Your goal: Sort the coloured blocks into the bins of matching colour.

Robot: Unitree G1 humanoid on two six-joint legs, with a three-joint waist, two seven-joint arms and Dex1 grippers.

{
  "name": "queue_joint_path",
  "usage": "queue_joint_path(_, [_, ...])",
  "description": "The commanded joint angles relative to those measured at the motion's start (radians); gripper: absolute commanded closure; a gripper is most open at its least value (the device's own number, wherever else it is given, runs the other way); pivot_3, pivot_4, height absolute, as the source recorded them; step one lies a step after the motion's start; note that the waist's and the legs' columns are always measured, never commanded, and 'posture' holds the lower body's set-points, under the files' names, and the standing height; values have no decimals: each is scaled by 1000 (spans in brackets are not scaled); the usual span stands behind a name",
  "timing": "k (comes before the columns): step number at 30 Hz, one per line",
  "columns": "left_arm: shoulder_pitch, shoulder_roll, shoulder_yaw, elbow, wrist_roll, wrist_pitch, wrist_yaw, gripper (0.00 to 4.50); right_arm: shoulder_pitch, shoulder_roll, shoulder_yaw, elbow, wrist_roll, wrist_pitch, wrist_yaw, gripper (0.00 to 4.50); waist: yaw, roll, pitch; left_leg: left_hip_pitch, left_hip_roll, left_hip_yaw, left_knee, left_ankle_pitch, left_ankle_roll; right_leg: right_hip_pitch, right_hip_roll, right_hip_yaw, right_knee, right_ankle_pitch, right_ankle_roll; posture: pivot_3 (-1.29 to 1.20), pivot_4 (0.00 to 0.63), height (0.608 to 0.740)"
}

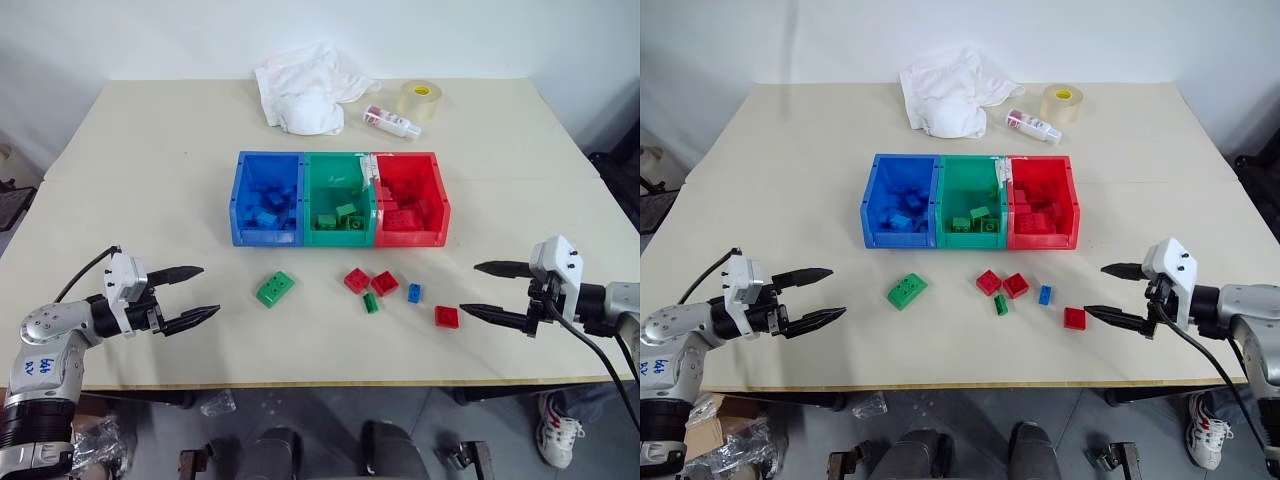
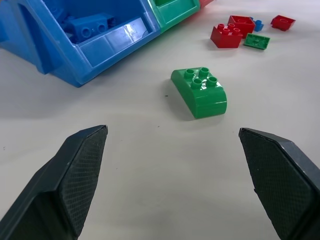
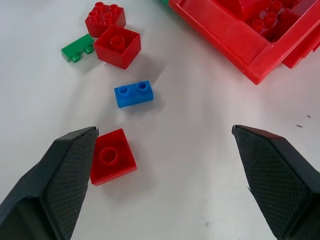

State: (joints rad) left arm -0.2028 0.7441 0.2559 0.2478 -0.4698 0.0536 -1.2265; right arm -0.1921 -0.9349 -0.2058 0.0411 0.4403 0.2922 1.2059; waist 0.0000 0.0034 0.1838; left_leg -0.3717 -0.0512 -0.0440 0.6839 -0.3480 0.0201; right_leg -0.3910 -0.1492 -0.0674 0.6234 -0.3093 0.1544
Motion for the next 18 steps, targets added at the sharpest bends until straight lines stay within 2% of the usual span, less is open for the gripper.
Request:
queue_joint_path(1, [-9, 1, 4, -28, -14, -5, -12, 24, -17, 3, -33, -21, 17, -7, -10, 0, 0, 0, 0, 0, 0, 0, 0, 0, 0, 0, 0, 0, 0, 0, 0, 0, 150, 740])
queue_joint_path(5, [-38, -29, 25, -16, -25, 11, 45, 24, -19, 8, -29, -36, 25, 32, -39, 0, 2, 0, 0, 0, 0, 0, 0, 0, 0, 0, 0, 0, 0, 0, 0, 0, 150, 740])
queue_joint_path(10, [-52, -28, 6, -11, -21, 44, 31, 24, 27, -26, -51, -58, 6, 85, -68, 0, 2, 0, 0, 0, 0, 0, 0, 0, 0, 0, 0, 0, 0, 0, 0, 0, 150, 740])
queue_joint_path(18, [-52, -15, -27, 38, 30, -12, -19, 24, 317, -128, -243, -112, -26, 93, -23, 0, 18, 0, 0, 0, 0, 1, 0, 0, 0, 1, 0, 0, -1, 0, 0, 0, 150, 740])
